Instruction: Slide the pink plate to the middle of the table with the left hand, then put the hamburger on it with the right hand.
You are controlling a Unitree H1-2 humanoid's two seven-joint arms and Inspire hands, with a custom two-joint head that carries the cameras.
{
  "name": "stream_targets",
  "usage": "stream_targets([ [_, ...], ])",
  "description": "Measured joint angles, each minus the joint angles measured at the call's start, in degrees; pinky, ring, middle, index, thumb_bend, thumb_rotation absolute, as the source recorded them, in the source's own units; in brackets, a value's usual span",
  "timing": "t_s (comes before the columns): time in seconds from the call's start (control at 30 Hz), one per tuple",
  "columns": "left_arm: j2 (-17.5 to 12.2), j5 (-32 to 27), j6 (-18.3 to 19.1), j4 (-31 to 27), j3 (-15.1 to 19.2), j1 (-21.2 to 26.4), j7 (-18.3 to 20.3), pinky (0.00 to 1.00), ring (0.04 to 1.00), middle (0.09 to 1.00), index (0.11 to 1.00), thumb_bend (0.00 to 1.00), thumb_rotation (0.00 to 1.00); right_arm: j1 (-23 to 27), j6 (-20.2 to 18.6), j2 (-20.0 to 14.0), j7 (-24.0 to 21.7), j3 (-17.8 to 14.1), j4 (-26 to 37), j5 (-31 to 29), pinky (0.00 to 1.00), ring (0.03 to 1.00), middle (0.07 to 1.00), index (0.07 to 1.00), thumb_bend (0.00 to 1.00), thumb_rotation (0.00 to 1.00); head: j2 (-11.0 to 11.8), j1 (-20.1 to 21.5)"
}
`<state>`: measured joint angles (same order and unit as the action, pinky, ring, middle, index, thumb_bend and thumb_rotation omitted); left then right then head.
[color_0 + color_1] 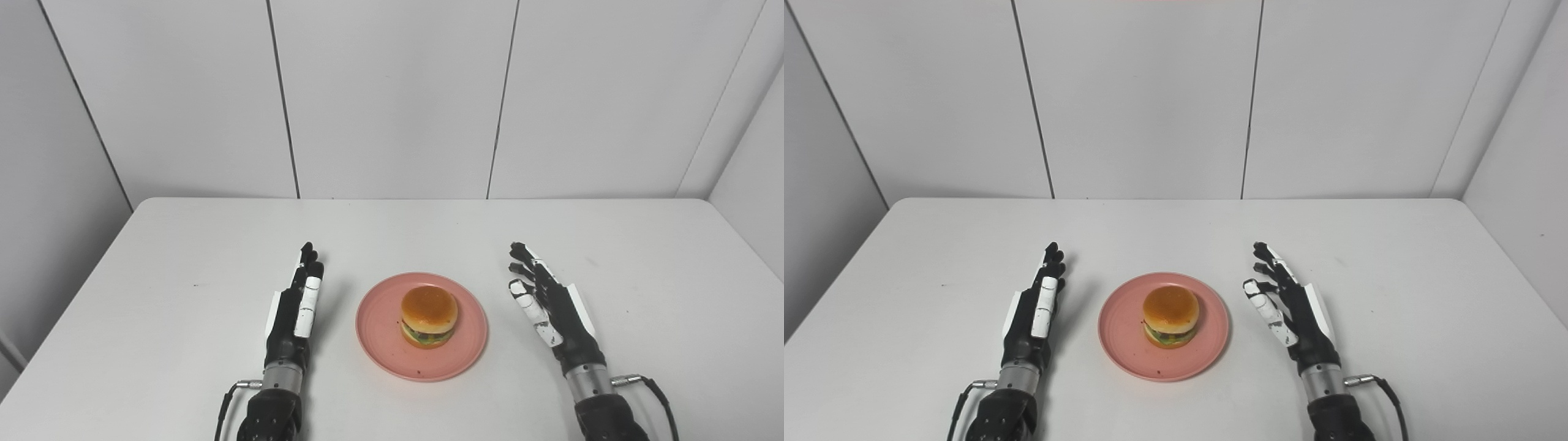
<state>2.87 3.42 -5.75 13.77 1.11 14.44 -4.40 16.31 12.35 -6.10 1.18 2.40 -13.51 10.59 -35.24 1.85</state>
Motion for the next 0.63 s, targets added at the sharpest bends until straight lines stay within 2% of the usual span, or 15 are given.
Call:
stream_targets([
  [0.1,-0.19,0.24,0.07,-0.02,-0.32,-0.16,0.06,1.0,1.0,0.992,0.993,0.84,1.0,-0.53,0.26,1.15,-0.12,-0.84,0.19,-3.04,0.95,0.952,0.94,0.9,0.85,1.0,-0.09,-0.35],
  [0.17,-0.28,0.39,0.34,-0.12,-0.5,-0.44,0.14,1.0,1.0,0.992,0.987,0.84,1.0,-0.88,0.3,2.0,-0.27,-1.37,0.3,-4.77,0.97,0.959,0.945,0.911,0.85,1.0,-0.09,-0.35],
  [0.27,-0.31,0.4,0.73,-0.82,-0.75,-0.99,0.25,1.0,1.0,0.99,0.972,0.83,1.0,-1.11,0.49,2.34,-0.42,-1.82,0.4,-6.34,0.96,0.951,0.947,0.943,0.85,1.0,-0.18,-0.18],
  [0.4,-0.4,0.39,2.22,-1.32,-0.96,-1.18,0.76,1.0,1.0,0.991,0.967,0.83,1.0,-1.22,0.72,2.51,-0.43,-2.11,0.49,-7.62,0.94,0.944,0.947,0.948,0.85,1.0,-0.18,-0.18],
  [0.63,-0.64,0.7,2.49,-1.65,-1.59,-1.42,0.76,1.0,0.993,0.978,0.961,0.8,1.0,-1.17,0.75,2.5,-0.86,-2.45,0.3,-10.29,0.91,0.926,0.946,0.943,0.86,0.97,-0.35,-0.18],
])
